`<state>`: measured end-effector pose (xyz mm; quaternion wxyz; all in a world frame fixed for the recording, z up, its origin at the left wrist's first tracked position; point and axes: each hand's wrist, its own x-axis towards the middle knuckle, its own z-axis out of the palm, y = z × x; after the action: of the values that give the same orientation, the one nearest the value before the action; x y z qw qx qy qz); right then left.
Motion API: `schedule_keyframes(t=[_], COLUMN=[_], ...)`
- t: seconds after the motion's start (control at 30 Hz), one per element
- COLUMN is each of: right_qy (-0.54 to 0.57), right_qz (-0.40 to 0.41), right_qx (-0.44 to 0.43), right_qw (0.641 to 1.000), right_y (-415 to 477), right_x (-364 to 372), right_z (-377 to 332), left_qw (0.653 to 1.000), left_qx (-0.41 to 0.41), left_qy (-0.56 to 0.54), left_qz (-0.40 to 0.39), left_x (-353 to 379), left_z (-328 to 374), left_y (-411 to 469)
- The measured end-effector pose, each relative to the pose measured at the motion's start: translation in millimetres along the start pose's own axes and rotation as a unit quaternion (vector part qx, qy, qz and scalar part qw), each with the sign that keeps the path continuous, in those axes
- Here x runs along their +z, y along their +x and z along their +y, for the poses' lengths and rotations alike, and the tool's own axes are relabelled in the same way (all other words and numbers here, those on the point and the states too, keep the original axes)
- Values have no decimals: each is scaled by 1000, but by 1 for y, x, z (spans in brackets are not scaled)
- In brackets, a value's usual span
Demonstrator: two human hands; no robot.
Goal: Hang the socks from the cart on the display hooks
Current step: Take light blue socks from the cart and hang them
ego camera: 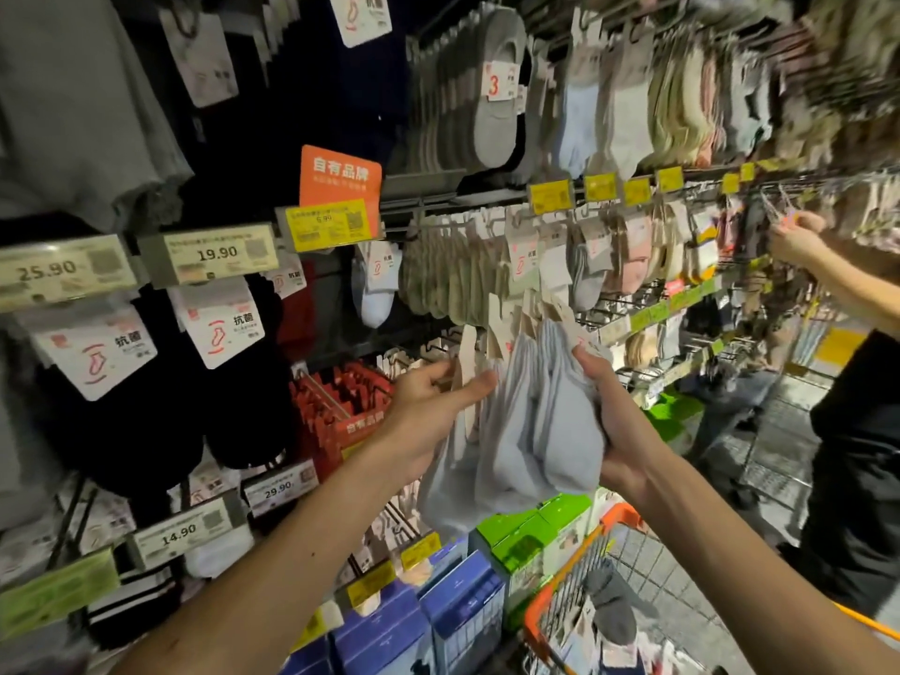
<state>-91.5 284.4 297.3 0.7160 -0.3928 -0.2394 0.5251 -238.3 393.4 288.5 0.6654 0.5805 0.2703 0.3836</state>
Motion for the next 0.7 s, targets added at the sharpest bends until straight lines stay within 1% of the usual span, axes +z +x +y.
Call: schedule_keyframes(t=[0.07,0.2,0.33,0.47,0.5,0.6,0.67,0.7], right_qy=[16,55,51,39,35,25,24,22], right_qz=[-2,-12,-17,-37,-45,-63,-66,-68], right_qx=[-4,9,15,15,12,1,-3,-5], right_qw=[1000,998,998,998,998,998,998,997], right_y=[5,22,47,71,77,92,101,106], right_x=[-6,-17,-27,-39,-41,-47,-51,-53], right_z=[-3,-10,-21,-33,-37,-51,-58,-61], left_qw=[1000,998,994,988,981,946,933,935], left_qx=[-13,18,30,53,71,125,144,141], left_qy=[-11,-10,10,91,135,267,296,292], left_qz=[-3,60,101,116,123,137,148,147], left_x=[2,7,7,8,9,12,14,16], left_z=[1,3,8,6,5,4,5,8], left_y=[5,22,42,67,73,94,109,116])
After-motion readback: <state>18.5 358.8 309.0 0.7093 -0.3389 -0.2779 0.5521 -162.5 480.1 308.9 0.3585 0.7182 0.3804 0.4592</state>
